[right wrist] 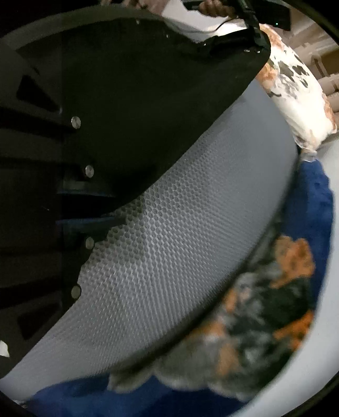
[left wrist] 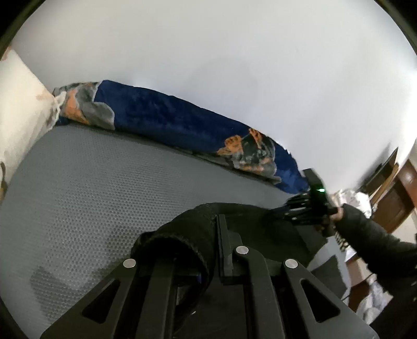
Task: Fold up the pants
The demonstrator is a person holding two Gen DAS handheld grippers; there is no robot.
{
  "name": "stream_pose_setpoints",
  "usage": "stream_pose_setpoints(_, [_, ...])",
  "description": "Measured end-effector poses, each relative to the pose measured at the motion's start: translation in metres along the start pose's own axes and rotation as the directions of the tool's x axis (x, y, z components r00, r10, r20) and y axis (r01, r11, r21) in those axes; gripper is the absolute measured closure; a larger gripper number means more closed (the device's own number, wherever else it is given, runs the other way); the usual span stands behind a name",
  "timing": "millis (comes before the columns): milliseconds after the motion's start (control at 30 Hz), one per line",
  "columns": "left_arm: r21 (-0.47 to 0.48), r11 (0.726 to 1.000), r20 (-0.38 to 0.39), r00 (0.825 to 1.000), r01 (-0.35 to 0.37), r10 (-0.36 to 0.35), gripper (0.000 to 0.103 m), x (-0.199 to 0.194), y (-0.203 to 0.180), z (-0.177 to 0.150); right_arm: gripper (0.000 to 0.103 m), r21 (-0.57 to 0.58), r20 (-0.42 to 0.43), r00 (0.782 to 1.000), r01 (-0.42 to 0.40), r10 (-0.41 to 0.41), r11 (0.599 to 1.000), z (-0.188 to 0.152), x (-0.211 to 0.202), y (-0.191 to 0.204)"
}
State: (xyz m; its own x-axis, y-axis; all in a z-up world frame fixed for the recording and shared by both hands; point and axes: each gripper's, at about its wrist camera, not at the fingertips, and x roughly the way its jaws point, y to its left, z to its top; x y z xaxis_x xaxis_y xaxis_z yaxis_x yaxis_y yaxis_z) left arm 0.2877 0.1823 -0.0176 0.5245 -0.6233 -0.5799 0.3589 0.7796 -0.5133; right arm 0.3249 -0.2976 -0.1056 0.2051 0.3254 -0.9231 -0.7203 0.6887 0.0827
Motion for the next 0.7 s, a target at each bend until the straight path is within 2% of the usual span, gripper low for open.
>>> stream_pose_setpoints(133, [0.008,1.000,-0.004,1.000,-0.012,0.012,0.095,-0.008,0.000,-0.002,0.095,0.030,0.100,0.983,0.150,-0.153,0.988,-0.018,-0.045,0.029])
stream_pose_setpoints(267, [0.056,0.998,-0.011,1.000,0.006,-0.005,0.095,-0.027,-0.012,-0.010,0.095,0.095,0.168,0.958,0.218,-0.232,0.971,-0.044,-0.091,0.057])
stream_pose_setpoints(367, [0.095,0.995,-0.018,1.000,0.020,-0.019,0.095,-0.049,-0.025,-0.025,0.095,0.135,0.201,0.944,0.239,-0.262,0.962,-0.076,-0.120,0.092])
stream_pose_setpoints(467, [0.130,0.991,-0.040,0.998,0.042,-0.037,0.094,-0.076,-0.039,-0.053,0.096,0.182,0.208,0.943,0.225,-0.261,0.957,-0.101,-0.132,0.124])
stream_pose_setpoints(567, [0.135,0.988,-0.078,0.995,0.073,-0.063,0.094,-0.094,-0.047,-0.082,0.096,0.241,0.191,0.952,0.191,-0.240,0.951,-0.134,-0.134,0.155])
stream_pose_setpoints(700, [0.151,0.986,-0.158,0.986,0.076,-0.052,0.094,-0.110,-0.057,-0.135,0.097,0.309,0.159,0.966,0.148,-0.204,0.939,-0.172,-0.126,0.181])
